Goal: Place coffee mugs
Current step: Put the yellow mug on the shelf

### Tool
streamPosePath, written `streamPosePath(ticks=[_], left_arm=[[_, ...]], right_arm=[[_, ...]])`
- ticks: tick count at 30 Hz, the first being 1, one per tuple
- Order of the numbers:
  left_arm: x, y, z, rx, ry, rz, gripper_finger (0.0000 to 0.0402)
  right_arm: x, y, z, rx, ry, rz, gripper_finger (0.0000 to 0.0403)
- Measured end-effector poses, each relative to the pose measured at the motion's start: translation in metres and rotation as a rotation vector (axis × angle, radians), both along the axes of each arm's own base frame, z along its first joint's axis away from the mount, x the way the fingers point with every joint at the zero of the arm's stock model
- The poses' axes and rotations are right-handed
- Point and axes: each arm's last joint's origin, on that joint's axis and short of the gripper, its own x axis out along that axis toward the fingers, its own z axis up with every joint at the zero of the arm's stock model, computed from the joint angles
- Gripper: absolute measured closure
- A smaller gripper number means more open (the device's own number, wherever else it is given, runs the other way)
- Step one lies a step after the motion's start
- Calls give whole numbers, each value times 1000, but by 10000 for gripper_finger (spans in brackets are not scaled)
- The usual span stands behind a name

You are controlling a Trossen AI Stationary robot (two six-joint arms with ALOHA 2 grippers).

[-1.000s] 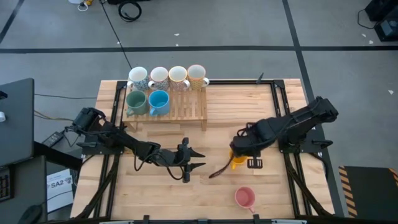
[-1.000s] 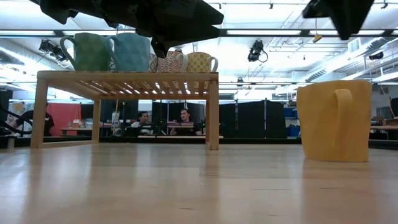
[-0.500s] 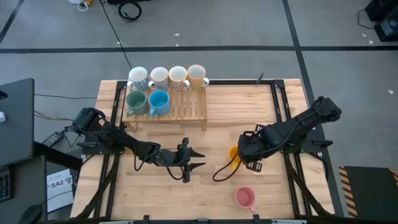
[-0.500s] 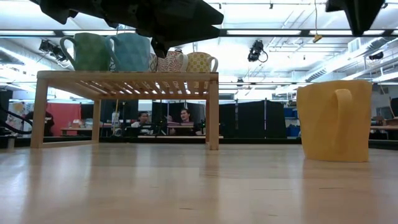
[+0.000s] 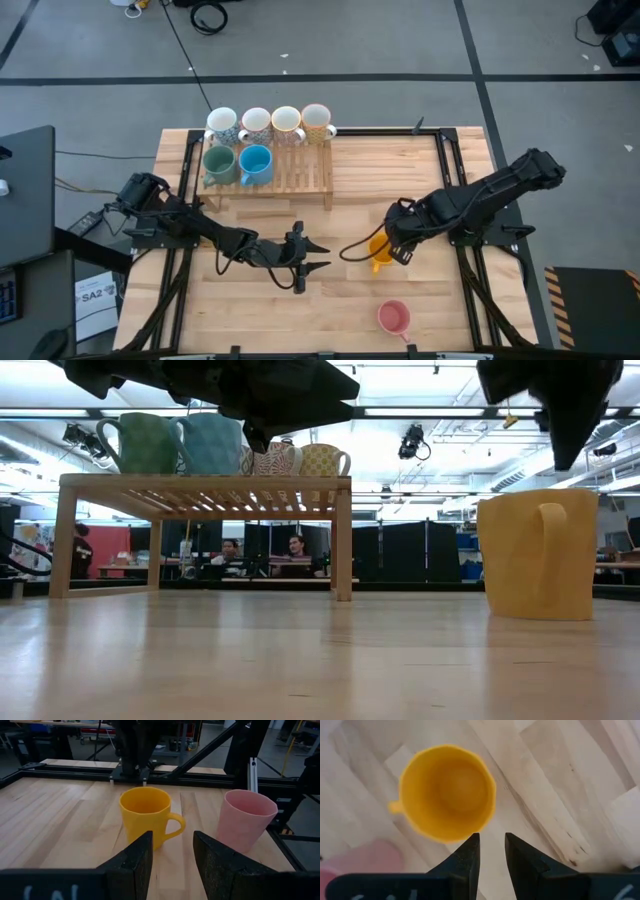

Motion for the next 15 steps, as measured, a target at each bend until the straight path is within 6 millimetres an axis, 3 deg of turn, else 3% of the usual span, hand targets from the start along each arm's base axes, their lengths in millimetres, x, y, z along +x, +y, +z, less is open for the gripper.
streamPosePath(ticks=[15], left_arm=[[0, 0, 0, 0, 0, 0, 253]], right_arm=[[5, -5, -39, 75, -39, -59, 306]])
